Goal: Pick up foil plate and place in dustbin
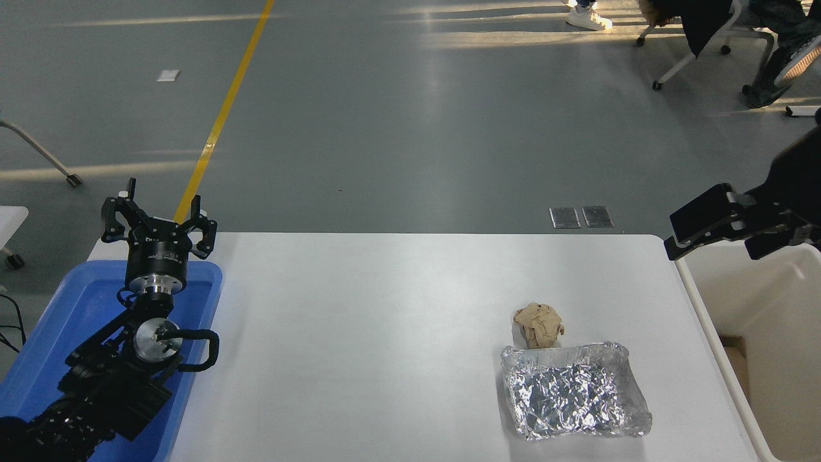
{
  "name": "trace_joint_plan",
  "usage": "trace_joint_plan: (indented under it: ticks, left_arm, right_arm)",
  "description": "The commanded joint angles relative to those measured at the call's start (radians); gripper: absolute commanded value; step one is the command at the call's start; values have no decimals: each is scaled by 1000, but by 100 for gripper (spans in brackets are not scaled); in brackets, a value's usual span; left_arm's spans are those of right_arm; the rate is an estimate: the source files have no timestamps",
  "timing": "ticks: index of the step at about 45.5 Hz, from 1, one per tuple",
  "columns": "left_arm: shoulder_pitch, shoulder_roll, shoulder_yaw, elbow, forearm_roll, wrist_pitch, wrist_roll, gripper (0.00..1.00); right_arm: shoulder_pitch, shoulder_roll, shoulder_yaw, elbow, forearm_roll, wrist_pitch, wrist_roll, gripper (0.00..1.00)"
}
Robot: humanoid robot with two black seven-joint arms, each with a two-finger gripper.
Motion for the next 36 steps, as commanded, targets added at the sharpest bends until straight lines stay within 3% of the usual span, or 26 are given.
trace_joint_plan:
  ticks: [1, 18, 24, 36]
  left_arm:
    - [-1, 0, 1, 0, 0, 0, 0, 99]
    - [-1, 0, 1, 0, 0, 0, 0, 99]
    - [-1, 0, 1, 0, 0, 0, 0, 99]
    - [-1, 0, 1, 0, 0, 0, 0, 99]
  right_arm:
    - [-118, 57, -3, 17, 32, 0, -3, 100]
    - [-552, 98, 111, -160, -19, -314, -11, 100]
    - [-699, 112, 125, -244, -131, -379, -11, 100]
    - [-946, 114, 230, -359, -160, -425, -17, 100]
